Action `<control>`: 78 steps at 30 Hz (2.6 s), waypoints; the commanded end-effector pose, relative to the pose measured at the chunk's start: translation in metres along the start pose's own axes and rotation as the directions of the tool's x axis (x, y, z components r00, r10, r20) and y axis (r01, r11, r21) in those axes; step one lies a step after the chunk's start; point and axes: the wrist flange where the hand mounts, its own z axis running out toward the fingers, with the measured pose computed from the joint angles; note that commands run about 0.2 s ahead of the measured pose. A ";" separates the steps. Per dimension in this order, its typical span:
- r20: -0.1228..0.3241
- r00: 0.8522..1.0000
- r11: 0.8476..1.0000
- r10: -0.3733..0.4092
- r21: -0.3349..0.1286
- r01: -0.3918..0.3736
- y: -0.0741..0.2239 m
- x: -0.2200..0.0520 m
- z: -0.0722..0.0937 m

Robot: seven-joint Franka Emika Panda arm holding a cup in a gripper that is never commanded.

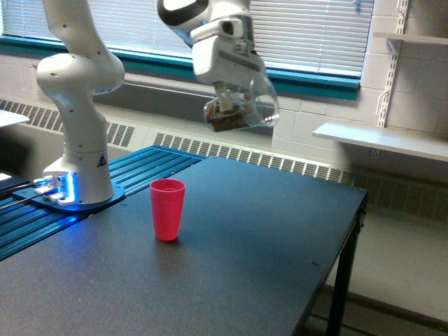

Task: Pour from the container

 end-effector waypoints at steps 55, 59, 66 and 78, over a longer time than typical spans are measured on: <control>0.142 0.935 0.924 0.327 -0.254 -0.285 0.063 -0.130 0.011; 0.142 0.931 0.919 0.337 -0.265 -0.292 0.065 -0.134 0.010; 0.148 0.920 0.907 0.362 -0.281 -0.312 0.072 -0.143 0.011; 0.157 0.900 0.887 0.406 -0.303 -0.347 0.082 -0.157 0.015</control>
